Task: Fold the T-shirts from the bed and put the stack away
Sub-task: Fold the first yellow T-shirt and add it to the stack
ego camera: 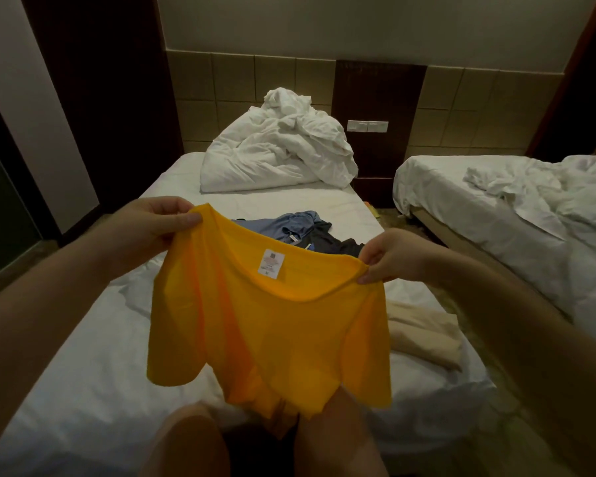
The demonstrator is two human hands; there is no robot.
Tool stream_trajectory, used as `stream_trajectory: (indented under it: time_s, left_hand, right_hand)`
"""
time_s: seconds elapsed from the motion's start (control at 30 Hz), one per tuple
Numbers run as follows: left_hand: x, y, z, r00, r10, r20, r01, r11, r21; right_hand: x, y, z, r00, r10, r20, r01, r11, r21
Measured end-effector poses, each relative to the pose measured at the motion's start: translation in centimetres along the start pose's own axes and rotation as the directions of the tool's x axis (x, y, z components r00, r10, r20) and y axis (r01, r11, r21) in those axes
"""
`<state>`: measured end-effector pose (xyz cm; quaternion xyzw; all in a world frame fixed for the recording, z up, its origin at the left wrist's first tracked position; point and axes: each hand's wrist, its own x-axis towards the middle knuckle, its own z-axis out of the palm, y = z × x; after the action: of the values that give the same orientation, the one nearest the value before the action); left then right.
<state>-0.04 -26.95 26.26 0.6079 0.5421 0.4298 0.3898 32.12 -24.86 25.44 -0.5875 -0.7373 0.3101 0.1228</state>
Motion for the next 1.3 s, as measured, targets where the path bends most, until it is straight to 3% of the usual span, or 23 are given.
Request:
stream_trajectory:
  time_s: [0.43, 0.57, 0.63, 0.7, 0.77, 0.8, 0.9, 1.0, 1.1, 1.17, 1.3]
  left_hand:
    - [-0.5, 0.4, -0.6, 0.999, -0.036, 0.037, 0.037, 0.998, -0.049]
    - [-0.4, 0.2, -0.7, 0.999, -0.035, -0.007, 0.035, 0.997, -0.062]
    - [-0.4, 0.3, -0.8, 0.997, -0.064, -0.045, 0.057, 0.989, -0.140]
    - [-0.4, 0.2, -1.1, 0.989, -0.129, -0.069, 0.114, 0.975, -0.193]
    - [-0.8, -0.1, -1.2, 0.990, -0.127, -0.056, 0.116, 0.978, -0.171]
    - [-1.0, 0.1, -1.2, 0.995, -0.089, -0.043, 0.081, 0.985, -0.149]
    - [-1.4, 0.8, -2.0, 0.998, 0.053, 0.043, -0.047, 0.990, -0.130]
    - [-1.3, 1.1, -3.3, 0.985, 0.151, 0.083, -0.136, 0.976, -0.167]
    - [-0.6, 1.3, -3.3, 0.979, 0.086, 0.184, -0.090, 0.996, 0.010]
    - [-0.5, 1.4, -2.9, 0.984, 0.059, 0.168, -0.076, 0.992, 0.096]
    - [-0.4, 2.0, -1.8, 1.000, 0.030, 0.003, -0.029, 0.989, -0.144]
  right_hand:
    - [0.7, -0.5, 0.1, 0.992, 0.018, -0.126, -0.021, 1.000, -0.022]
    - [0.7, -0.6, 0.0, 0.981, 0.005, -0.192, 0.023, 0.989, 0.143]
    - [0.6, -0.8, -0.1, 0.984, 0.021, -0.179, 0.054, 0.914, 0.403]
    - [0.5, -0.9, -0.9, 0.999, 0.023, -0.031, 0.003, 0.754, 0.657]
    - [-0.3, -1.0, -1.2, 0.993, -0.024, 0.119, -0.068, 0.700, 0.711]
    - [-0.3, -0.8, -1.2, 0.990, -0.040, 0.133, -0.066, 0.706, 0.705]
    - [-0.9, -0.5, -1.6, 0.999, -0.034, -0.037, 0.050, 0.639, 0.767]
    - [-1.7, -0.9, -3.5, 0.975, -0.196, 0.101, 0.004, 0.473, 0.881]
    - [-1.1, -1.2, -3.8, 0.970, -0.176, 0.167, -0.046, 0.540, 0.840]
    - [-0.6, -1.5, -3.4, 0.993, -0.109, 0.055, 0.023, 0.612, 0.791]
    - [-0.1, -2.2, -3.3, 0.996, -0.025, -0.091, 0.089, 0.566, 0.819]
